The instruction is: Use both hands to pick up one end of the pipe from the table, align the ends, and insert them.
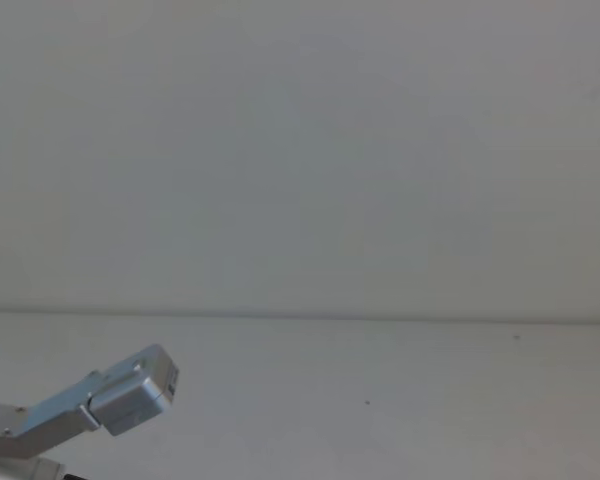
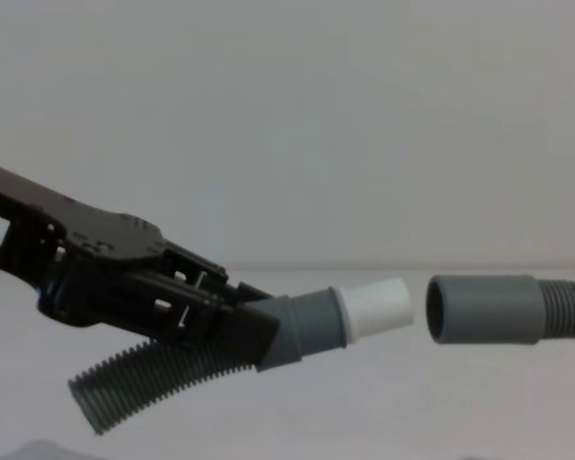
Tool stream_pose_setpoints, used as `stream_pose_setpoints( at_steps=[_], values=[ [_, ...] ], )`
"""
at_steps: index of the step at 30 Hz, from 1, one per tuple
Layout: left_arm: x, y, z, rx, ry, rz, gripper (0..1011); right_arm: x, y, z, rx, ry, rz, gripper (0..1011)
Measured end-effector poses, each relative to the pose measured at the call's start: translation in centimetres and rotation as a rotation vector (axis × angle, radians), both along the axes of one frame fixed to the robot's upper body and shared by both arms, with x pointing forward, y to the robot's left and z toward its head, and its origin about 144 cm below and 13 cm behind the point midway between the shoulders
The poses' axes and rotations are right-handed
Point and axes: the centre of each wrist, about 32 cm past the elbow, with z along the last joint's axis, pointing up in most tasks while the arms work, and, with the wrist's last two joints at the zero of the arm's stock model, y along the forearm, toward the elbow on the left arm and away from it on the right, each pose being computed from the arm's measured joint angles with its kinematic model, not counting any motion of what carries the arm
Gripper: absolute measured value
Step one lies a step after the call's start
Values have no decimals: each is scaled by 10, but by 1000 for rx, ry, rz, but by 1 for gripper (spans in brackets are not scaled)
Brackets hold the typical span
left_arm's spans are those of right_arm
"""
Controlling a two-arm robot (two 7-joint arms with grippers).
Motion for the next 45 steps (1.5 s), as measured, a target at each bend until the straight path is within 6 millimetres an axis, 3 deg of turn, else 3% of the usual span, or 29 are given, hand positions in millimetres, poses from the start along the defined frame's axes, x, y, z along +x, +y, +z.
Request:
stream_pose_setpoints(
  at_steps=[17, 45],
  values=[
    [-2, 8, 1, 15, 8, 9, 327, 5, -2, -2, -20, 17, -20, 52],
    [7, 5, -4, 15, 23, -2, 327, 11, 2, -1, -27, 16, -11, 53]
  ],
)
